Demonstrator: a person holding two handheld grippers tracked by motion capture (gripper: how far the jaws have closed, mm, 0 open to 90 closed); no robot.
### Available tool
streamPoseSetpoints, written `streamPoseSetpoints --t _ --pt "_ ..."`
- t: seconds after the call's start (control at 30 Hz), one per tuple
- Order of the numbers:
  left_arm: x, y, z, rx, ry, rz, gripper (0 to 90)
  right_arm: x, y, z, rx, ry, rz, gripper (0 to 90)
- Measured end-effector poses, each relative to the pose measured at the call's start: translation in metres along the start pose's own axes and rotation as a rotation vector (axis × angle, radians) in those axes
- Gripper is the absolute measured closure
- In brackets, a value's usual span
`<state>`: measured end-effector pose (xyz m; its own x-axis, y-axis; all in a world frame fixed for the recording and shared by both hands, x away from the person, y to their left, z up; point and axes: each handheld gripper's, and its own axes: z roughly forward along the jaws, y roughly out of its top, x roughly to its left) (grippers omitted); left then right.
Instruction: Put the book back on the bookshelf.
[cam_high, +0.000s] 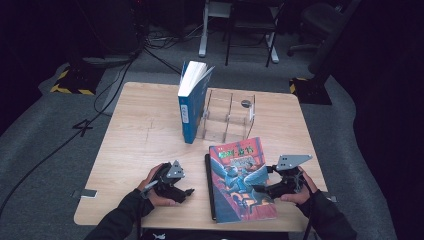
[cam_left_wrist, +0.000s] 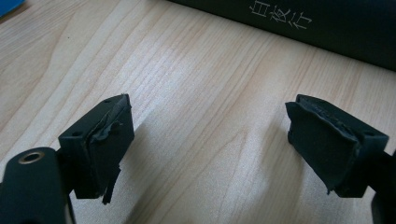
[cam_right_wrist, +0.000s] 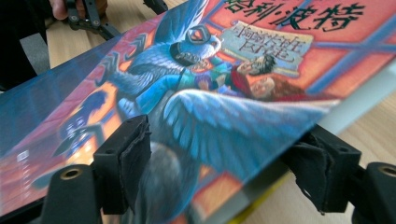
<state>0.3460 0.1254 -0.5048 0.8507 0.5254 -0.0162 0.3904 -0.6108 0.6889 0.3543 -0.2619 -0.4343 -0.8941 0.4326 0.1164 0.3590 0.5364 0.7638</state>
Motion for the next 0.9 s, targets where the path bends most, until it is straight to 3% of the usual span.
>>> streamPoseSetpoints --t 0.2,0.27,0.37,0.47,0.5,0.53,0.57,0.77,0.9 --pt "0.000 0.001 0.000 0.001 -0.003 0.001 14.6 -0.011 0.012 0.014 -0.008 0.018 0.022 31.7" --pt "0.000 0.001 0.000 0.000 -0.004 0.003 14.6 -0.014 0.017 0.020 -0.013 0.025 0.009 35.4" --pt "0.000 0.001 0.001 0.002 0.003 0.001 14.6 -0.019 0.020 0.026 -0.032 0.049 0.022 47.6" --pt "0.001 0.002 0.001 0.004 0.005 0.001 14.5 -0.026 0.020 0.029 -0.046 0.104 0.041 59.4" --pt "0.001 0.002 0.001 0.004 0.005 0.001 14.6 -0.026 0.020 0.029 -0.046 0.104 0.041 59.4" --pt "0.002 0.003 0.001 0.006 0.007 0.002 14.8 -0.027 0.020 0.031 -0.049 0.133 0.036 68.2" --pt "0.001 0.003 0.002 0.005 0.007 0.003 15.2 -0.027 0.020 0.031 -0.049 0.140 0.027 70.2" --pt "0.003 0.008 0.003 0.013 0.005 0.006 19.6 -0.024 0.019 0.031 -0.075 0.135 0.002 76.8" --pt "0.003 0.017 0.000 -0.018 0.014 0.025 21.8 -0.022 0.018 0.030 -0.093 0.128 -0.010 79.2"
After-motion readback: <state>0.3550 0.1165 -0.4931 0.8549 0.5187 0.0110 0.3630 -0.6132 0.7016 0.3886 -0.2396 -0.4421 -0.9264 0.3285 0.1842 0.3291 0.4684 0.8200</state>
